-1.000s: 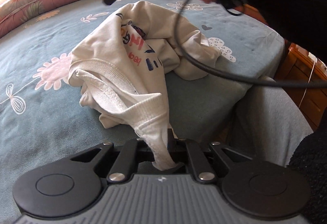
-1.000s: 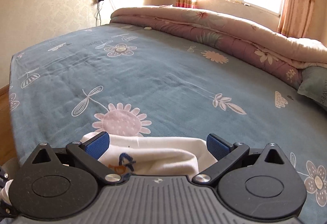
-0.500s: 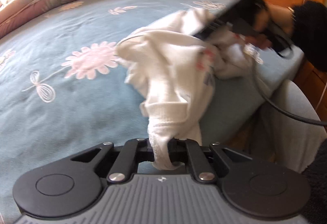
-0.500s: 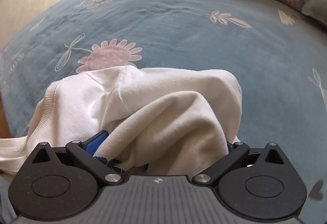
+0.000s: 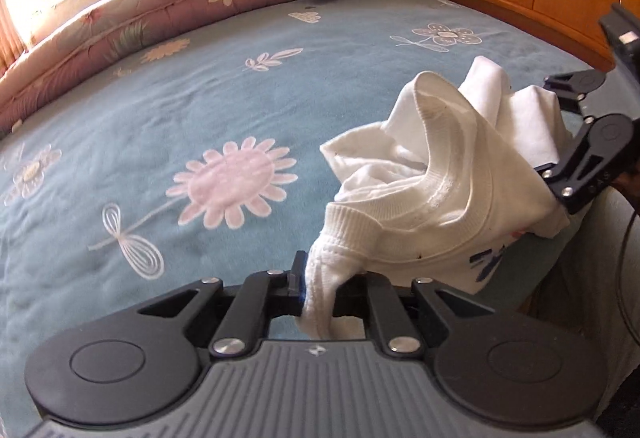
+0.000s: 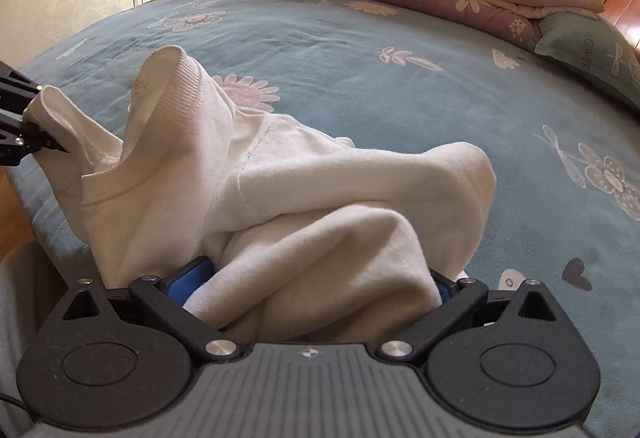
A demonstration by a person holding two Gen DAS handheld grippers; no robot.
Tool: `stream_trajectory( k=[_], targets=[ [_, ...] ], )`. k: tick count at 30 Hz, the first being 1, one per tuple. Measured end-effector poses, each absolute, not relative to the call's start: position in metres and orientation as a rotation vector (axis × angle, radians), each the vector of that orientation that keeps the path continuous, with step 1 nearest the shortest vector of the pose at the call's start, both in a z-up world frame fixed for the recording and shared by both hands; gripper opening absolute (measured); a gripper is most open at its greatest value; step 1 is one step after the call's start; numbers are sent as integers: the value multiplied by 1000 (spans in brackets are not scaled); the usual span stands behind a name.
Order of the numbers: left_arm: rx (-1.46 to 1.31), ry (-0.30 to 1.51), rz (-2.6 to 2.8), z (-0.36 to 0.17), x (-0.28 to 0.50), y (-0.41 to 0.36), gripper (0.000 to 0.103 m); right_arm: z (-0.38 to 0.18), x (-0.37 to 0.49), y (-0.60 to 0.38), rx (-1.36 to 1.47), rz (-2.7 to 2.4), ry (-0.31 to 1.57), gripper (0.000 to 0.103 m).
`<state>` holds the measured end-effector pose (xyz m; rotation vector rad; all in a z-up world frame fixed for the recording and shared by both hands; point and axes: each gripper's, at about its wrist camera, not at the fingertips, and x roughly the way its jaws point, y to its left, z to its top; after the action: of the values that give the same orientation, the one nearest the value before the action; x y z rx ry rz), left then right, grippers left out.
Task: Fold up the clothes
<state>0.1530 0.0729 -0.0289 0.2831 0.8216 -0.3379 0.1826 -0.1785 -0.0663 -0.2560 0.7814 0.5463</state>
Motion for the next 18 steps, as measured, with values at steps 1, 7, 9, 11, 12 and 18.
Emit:
stream_trajectory(
  k=[1, 7, 9, 11, 12, 18],
  targets=[
    [298, 817, -334, -27, 155, 71, 8, -60, 180, -179, -261, 555, 755, 103],
    [364, 820, -360, -30, 152, 64, 8, -16, 182, -192, -244, 648, 600, 103],
    [378, 838, -368, -38, 147, 62, 8, -9, 197, -190, -265, 665, 604, 103],
    [383, 857, -379, -45, 142, 63, 8, -4, 216, -184, -301, 671, 625, 102],
    [384, 867, -384, -48, 140, 63, 8, -3, 226, -181, -315, 676, 638, 100],
    [344, 937, -379, -66, 135, 75, 10, -17, 277, -160, -387, 725, 756, 68]
  ],
)
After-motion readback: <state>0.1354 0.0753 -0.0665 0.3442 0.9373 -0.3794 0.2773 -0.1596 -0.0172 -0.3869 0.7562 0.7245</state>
